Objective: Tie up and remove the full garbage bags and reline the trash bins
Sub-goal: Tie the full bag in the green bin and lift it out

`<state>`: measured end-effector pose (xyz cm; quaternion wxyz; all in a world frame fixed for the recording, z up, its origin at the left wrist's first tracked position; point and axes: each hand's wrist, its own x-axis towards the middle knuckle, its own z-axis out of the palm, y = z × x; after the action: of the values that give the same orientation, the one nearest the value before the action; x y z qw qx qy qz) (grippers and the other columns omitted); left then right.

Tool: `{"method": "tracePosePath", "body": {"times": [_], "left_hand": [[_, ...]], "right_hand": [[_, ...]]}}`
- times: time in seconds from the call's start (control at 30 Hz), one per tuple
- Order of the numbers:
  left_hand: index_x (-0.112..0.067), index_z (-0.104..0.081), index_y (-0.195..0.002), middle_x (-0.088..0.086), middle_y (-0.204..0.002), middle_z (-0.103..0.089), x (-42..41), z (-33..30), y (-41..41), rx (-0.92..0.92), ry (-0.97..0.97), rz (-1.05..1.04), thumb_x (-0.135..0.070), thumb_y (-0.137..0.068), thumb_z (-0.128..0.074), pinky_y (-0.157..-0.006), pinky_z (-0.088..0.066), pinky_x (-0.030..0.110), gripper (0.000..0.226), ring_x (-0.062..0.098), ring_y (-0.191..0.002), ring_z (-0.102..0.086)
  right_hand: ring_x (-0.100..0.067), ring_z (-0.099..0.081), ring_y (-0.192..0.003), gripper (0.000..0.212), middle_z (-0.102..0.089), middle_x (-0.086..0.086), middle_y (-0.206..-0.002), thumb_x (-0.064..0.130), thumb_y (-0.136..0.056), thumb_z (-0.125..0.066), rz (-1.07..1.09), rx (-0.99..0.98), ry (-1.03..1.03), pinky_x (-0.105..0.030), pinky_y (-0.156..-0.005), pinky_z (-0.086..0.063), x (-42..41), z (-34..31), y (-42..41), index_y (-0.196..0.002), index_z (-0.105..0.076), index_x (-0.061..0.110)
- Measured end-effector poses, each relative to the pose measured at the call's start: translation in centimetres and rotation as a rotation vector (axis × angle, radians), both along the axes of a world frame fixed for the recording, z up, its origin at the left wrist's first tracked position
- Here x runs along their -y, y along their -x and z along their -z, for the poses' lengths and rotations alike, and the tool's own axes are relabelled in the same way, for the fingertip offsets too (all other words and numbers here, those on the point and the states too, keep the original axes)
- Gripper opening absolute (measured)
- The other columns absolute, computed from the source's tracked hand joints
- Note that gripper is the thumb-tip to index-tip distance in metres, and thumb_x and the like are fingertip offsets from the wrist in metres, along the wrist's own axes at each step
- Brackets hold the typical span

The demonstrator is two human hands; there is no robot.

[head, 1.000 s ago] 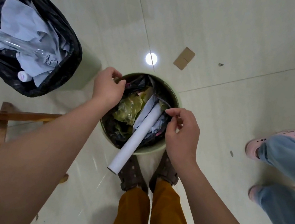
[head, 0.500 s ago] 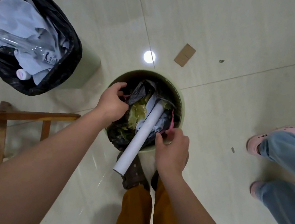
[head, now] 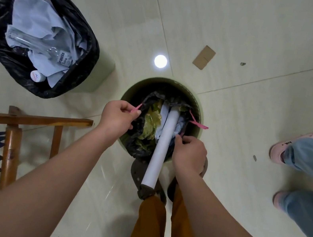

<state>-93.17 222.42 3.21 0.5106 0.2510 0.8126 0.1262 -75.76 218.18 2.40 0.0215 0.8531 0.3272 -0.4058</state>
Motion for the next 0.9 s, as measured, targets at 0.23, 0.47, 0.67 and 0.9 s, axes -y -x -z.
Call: {"method": "tracePosePath", "body": {"times": [0.23, 0.47, 0.67, 0.9], "left_hand": [[-0.012, -0.065, -0.073, 0.004, -0.067, -0.062, 1.9, -2.1, 0.8, 0.048, 0.02, -0.08, -0.013, -0.09, -0.067, -0.041, -0.037, 0.011, 0.017, 0.009, -0.05, -0.049], [-0.009, -0.069, -0.075, 0.003, -0.066, -0.058, 1.7, -5.5, 1.3, 0.061, -0.045, -0.085, -0.015, -0.092, -0.064, -0.043, -0.039, 0.011, 0.019, 0.005, -0.046, -0.046], [-0.016, -0.071, -0.085, 0.001, -0.075, -0.062, 1.8, -7.7, 1.4, 0.118, -0.066, 0.049, -0.022, -0.091, -0.066, -0.064, -0.049, 0.023, 0.009, 0.01, -0.064, -0.056], [-0.021, -0.062, -0.07, -0.001, -0.1, -0.058, 2.1, -12.4, 0.0, 0.136, -0.258, 0.164, -0.011, -0.087, -0.064, -0.067, -0.04, 0.002, 0.02, -0.006, -0.08, -0.054]], "right_hand": [[-0.007, -0.048, -0.054, 0.024, -0.054, 0.009, -0.059, 0.024, -0.091, -0.056, 0.179, -0.036, -0.203, -0.023, -0.046, -0.032, 0.2, -2.3, 1.3, -0.067, -0.062, 0.024], [-0.009, -0.047, -0.068, 0.024, -0.053, -0.004, -0.082, 0.017, -0.093, -0.052, 0.236, -0.241, -0.269, -0.018, -0.058, -0.036, 1.4, -5.2, -0.3, -0.069, -0.054, 0.016], [-0.017, -0.054, -0.074, 0.023, -0.06, -0.014, -0.083, 0.027, -0.095, -0.054, 0.185, -0.435, -0.237, -0.035, -0.067, -0.048, 1.0, -7.9, -0.5, -0.083, -0.061, 0.009], [-0.01, -0.049, -0.073, 0.022, -0.05, 0.003, -0.079, 0.014, -0.093, -0.057, -0.083, -0.328, -0.555, -0.02, -0.06, -0.042, -0.1, -12.4, -0.5, -0.072, -0.053, 0.01]]}}
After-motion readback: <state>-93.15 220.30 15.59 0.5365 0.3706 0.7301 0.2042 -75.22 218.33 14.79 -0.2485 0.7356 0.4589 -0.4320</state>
